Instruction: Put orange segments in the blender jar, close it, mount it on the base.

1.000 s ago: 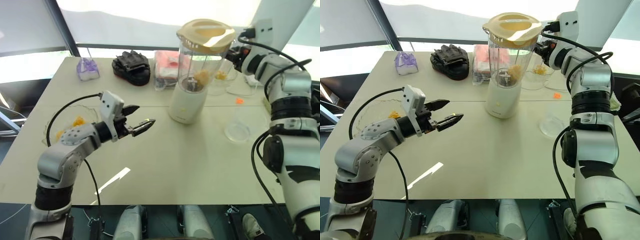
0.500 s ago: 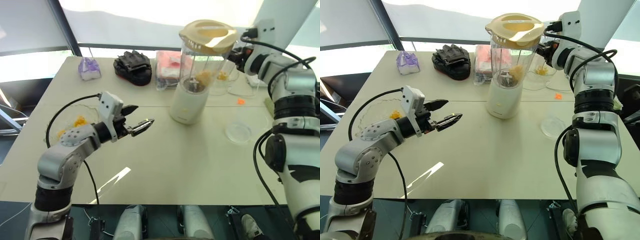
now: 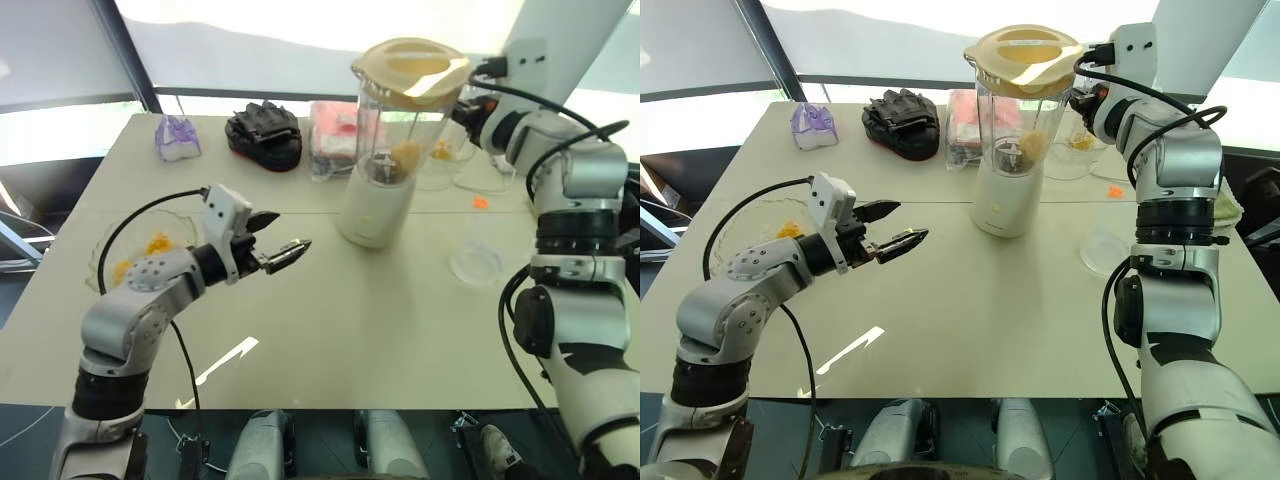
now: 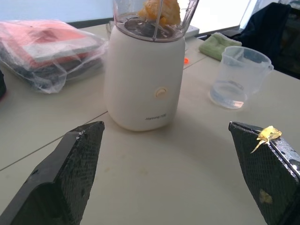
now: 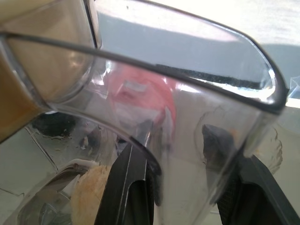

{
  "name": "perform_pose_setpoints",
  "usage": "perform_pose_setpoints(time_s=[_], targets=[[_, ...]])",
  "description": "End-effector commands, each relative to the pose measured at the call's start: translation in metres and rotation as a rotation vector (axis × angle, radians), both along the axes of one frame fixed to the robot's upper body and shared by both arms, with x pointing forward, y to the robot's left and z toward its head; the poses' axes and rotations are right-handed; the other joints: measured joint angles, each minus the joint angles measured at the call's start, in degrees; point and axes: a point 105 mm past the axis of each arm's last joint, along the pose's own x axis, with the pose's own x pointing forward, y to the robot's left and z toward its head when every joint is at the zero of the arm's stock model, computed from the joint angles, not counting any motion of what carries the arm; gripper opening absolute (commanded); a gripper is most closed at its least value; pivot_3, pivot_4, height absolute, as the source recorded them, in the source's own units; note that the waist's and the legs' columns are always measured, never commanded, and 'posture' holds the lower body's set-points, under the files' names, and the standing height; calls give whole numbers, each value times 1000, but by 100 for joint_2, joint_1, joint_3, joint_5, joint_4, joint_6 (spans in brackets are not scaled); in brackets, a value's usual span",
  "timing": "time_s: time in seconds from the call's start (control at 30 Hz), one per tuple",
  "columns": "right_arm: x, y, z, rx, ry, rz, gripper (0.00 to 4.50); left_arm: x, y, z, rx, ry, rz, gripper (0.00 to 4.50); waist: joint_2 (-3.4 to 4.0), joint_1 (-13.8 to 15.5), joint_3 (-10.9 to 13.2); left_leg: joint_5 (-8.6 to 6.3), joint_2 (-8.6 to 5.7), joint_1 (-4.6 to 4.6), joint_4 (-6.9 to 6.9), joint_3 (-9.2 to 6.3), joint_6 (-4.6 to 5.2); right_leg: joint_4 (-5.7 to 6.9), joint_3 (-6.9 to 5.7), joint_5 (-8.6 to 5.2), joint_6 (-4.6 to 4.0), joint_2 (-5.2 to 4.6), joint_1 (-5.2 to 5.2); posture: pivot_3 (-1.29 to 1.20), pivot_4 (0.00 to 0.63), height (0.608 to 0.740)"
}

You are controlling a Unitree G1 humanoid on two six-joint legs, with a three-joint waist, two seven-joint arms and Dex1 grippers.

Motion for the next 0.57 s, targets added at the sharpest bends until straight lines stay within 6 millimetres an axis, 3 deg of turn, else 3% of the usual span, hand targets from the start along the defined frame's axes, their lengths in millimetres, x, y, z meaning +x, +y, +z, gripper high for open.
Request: perform_pose_setpoints(time_s=[0.03,0.07,0.2,0.33,0.57], targets=[[0,0,-13,-4,35,-15,2063,1,-2,11,-2,-54,-6,4500,-3,-1,-2,0,0,0,0,0,0,0,0,0,0,0,0,0,150,740],[0,-1,-14,-3,36,-18,2301,2,-2,11,-3,-53,-7,4500,-3,-2,-1,0,-1,0,0,0,0,-1,0,0,0,1,0,0,150,740],[-1,-1,-13,-12,29,-22,4277,-1,-4,13,-53,-25,-33,4500,4,-17,3,0,-2,-7,0,2,0,-1,1,1,1,0,-7,0,150,740],[-8,-9,-10,-47,17,-43,4404,0,-1,16,-77,-19,-23,4500,3,-9,2,0,-2,-8,-1,1,0,-1,1,1,2,3,-9,0,150,740],[-57,-19,-20,-140,39,-16,4404,0,5,11,-72,-5,-8,4500,3,38,2,-1,0,-13,-5,-6,1,-6,-2,1,2,0,-8,0,150,740]])
